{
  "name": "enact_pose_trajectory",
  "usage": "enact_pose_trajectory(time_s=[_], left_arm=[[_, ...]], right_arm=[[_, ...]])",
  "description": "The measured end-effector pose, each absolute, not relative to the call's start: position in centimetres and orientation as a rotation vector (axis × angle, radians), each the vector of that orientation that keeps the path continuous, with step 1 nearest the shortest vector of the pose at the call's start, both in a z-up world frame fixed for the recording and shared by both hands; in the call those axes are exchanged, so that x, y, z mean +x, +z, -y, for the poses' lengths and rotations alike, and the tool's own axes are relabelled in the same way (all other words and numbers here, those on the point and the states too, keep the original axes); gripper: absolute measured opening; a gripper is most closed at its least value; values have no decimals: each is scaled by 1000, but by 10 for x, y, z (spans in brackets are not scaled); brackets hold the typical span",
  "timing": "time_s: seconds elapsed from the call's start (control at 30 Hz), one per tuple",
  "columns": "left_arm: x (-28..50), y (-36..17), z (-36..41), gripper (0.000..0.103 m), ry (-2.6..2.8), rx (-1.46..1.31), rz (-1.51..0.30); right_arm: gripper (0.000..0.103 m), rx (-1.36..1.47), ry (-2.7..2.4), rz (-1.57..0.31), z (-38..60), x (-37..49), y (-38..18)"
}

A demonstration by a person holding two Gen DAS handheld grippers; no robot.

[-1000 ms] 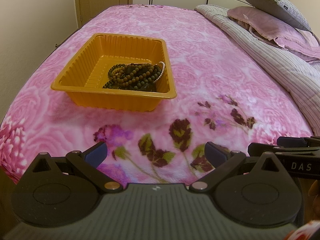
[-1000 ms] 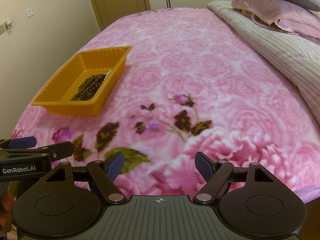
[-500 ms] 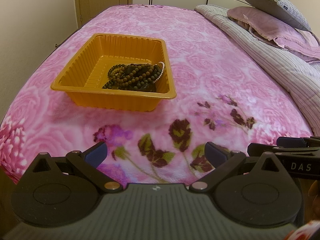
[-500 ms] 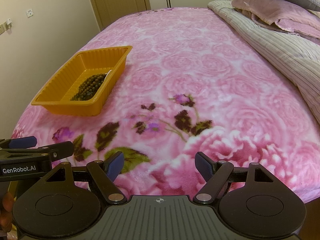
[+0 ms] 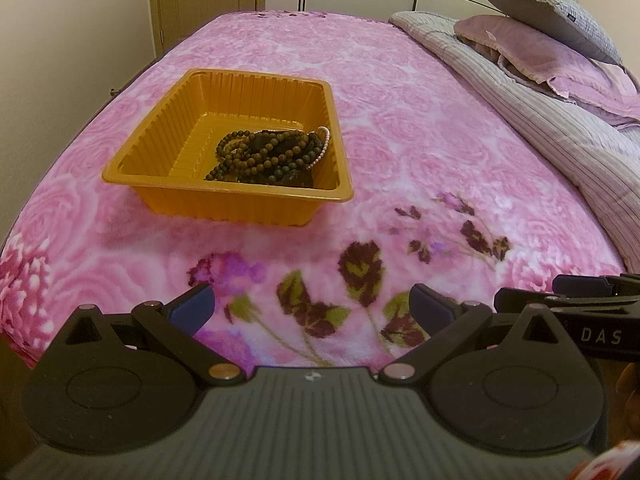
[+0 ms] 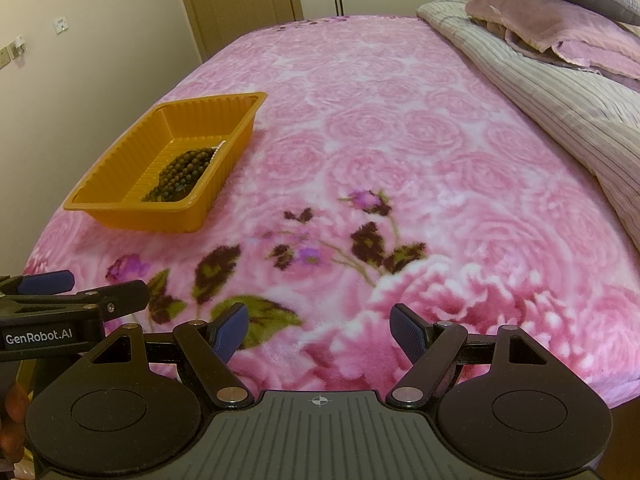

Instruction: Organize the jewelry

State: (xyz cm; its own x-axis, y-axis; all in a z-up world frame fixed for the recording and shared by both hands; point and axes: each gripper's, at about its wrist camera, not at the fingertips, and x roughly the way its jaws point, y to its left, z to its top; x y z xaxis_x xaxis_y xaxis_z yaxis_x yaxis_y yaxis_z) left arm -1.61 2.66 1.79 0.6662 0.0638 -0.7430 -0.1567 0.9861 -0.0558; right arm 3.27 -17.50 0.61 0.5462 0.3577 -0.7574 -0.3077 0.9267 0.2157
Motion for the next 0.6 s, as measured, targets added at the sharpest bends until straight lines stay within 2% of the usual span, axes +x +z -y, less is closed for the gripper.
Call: enact_pose_trajectory(time_s=[0.6], left_arm=[[-15, 22, -27, 103, 117, -118, -804]], right_arm=[[77, 61, 396, -910, 172, 31, 6]])
